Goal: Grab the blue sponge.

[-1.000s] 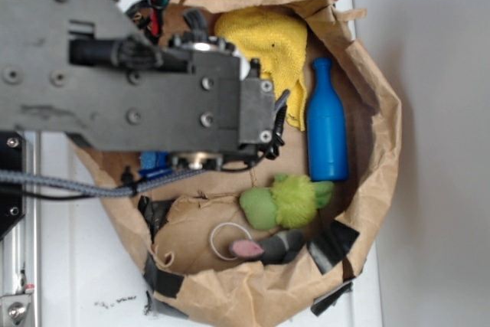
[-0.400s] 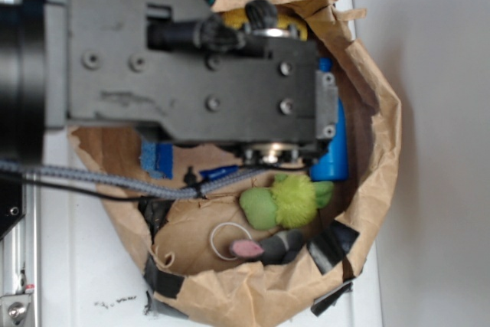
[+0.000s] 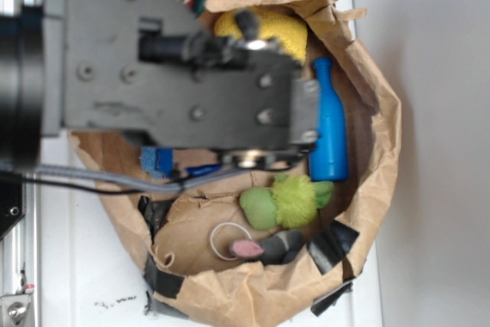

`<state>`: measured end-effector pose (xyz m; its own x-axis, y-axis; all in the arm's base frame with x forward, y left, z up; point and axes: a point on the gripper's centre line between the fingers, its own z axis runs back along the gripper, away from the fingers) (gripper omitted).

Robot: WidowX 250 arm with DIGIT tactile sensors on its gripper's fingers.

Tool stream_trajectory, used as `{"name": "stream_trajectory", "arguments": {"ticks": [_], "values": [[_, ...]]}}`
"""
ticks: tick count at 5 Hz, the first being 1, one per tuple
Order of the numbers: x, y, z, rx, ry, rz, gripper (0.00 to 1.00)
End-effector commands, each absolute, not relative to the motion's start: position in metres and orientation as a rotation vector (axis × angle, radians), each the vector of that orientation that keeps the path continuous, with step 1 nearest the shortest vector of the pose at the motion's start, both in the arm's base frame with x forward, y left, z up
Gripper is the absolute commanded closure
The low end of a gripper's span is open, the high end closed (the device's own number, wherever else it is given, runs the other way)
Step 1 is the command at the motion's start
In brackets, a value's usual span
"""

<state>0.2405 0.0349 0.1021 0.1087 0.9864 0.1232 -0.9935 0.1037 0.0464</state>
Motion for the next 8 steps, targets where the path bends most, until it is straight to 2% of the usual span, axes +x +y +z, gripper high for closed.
{"name": "stream_trajectory", "arguments": {"ticks": [1, 3, 4, 8], "values": [[0.228, 0.043, 0.098, 0.133, -0.145, 1.457, 0.0], [0.209, 0.051, 0.116, 0.196, -0.052, 1.415, 0.0], [0.208, 0.052, 0.112, 0.205, -0.059, 1.412, 0.0], [0.217, 0.05, 0.082, 0.163, -0.077, 1.422, 0.0]]}}
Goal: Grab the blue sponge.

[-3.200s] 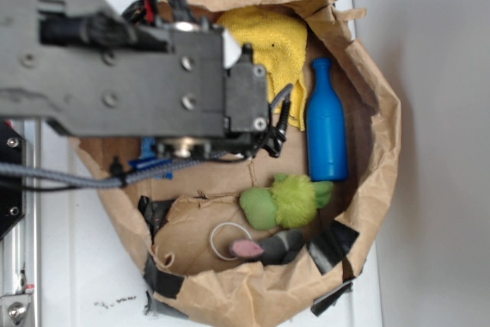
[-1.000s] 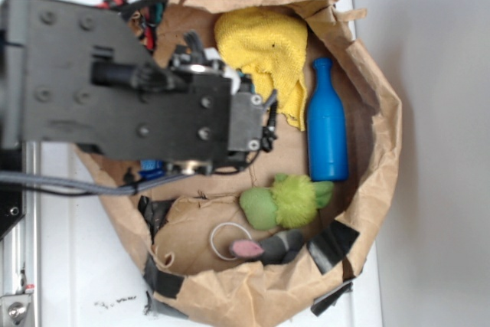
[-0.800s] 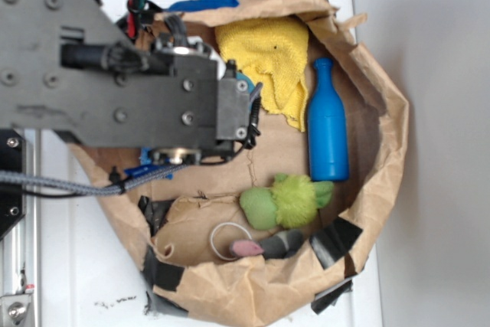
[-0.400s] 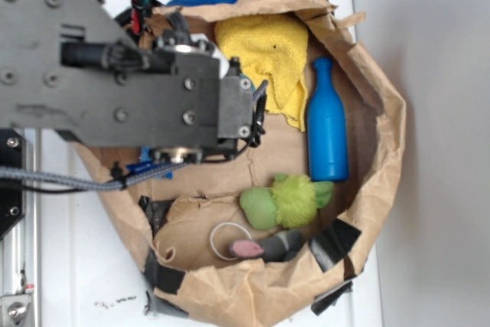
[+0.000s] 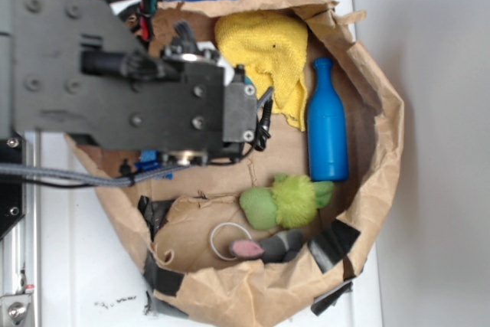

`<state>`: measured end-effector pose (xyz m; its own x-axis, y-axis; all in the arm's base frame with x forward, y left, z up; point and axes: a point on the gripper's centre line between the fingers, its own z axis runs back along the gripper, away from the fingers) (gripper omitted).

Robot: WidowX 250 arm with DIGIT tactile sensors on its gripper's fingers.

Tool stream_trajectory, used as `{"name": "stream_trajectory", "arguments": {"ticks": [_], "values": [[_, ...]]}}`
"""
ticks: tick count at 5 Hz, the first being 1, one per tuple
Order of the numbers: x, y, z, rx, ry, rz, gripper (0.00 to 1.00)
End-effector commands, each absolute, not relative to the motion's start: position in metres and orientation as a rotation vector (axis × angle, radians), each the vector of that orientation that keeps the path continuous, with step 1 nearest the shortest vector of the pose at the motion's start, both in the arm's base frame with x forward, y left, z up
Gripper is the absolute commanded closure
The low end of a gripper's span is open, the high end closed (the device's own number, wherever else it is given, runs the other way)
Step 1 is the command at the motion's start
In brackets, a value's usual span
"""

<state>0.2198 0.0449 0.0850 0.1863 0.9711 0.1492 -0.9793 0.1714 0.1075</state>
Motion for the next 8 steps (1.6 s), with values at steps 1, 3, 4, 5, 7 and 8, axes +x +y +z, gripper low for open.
{"name": "stream_trajectory", "arguments": {"ticks": [1, 3, 4, 5, 7, 8], "values": [[0.22, 0.039, 0.063, 0.166, -0.09, 1.405, 0.0], [0.219, 0.041, 0.04, 0.112, -0.012, 1.344, 0.0], [0.223, 0.045, 0.035, 0.028, -0.05, 1.315, 0.0], [0.226, 0.048, 0.034, -0.006, -0.063, 1.315, 0.0], [0.228, 0.049, 0.036, -0.011, -0.059, 1.324, 0.0], [0.227, 0.051, 0.052, -0.004, -0.054, 1.348, 0.0]]}}
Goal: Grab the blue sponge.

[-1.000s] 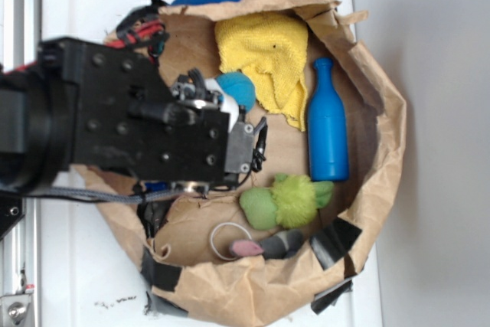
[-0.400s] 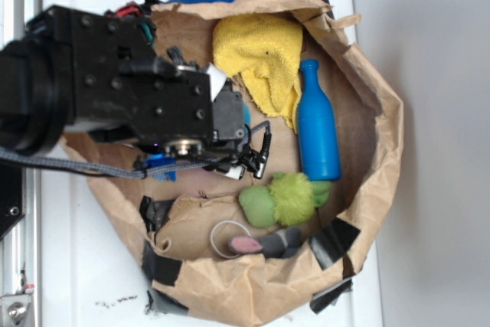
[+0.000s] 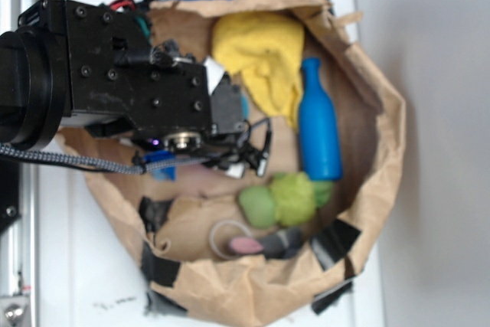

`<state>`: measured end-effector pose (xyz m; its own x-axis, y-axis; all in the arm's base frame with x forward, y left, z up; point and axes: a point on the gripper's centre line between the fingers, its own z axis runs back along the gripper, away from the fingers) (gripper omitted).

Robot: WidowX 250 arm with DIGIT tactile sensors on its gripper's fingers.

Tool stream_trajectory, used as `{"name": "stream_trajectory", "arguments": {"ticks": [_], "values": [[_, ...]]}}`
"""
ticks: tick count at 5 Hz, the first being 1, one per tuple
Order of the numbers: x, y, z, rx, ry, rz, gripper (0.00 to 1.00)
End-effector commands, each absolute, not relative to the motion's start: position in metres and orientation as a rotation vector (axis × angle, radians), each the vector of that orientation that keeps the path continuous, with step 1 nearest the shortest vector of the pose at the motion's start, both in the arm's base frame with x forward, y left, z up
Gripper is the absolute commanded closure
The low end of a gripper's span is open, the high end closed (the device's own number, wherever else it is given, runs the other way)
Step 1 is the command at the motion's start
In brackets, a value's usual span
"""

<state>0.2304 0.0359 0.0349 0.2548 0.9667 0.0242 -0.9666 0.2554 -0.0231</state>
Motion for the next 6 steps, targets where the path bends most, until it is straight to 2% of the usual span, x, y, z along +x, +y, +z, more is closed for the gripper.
{"name": "stream_trajectory", "arguments": {"ticks": [1, 2, 4, 5, 6], "values": [[0.226, 0.055, 0.077, -0.009, -0.041, 1.377, 0.0], [0.218, 0.059, 0.096, -0.069, -0.018, 1.373, 0.0], [0.199, 0.054, 0.072, -0.035, -0.049, 1.338, 0.0], [0.193, 0.045, 0.056, -0.01, -0.039, 1.32, 0.0], [0.197, 0.039, 0.045, -0.009, -0.018, 1.308, 0.0]]}}
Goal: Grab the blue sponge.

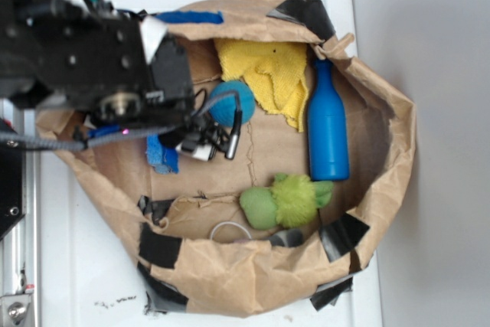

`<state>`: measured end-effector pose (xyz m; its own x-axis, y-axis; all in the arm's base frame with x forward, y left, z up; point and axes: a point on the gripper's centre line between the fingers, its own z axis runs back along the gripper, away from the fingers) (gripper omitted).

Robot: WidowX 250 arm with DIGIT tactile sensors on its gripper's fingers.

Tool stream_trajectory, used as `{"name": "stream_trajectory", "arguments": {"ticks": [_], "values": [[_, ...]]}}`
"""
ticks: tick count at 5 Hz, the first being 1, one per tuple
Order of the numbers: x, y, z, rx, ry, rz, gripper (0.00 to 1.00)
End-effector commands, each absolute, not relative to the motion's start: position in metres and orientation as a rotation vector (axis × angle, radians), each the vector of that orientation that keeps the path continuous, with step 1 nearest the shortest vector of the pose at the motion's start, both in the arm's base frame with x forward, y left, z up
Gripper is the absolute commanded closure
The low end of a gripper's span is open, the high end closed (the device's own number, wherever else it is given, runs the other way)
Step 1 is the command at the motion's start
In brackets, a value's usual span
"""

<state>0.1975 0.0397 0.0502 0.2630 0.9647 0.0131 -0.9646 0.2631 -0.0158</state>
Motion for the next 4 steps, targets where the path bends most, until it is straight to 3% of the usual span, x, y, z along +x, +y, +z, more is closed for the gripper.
{"name": "stream_trajectory", "arguments": {"ticks": [1, 2, 3, 4], "values": [[0.215, 0.041, 0.041, -0.024, -0.007, 1.334, 0.0], [0.23, 0.046, 0.042, -0.046, -0.004, 1.35, 0.54], [0.234, 0.05, 0.047, -0.057, -0.029, 1.364, 1.0], [0.236, 0.052, 0.054, -0.077, -0.073, 1.363, 1.0]]}}
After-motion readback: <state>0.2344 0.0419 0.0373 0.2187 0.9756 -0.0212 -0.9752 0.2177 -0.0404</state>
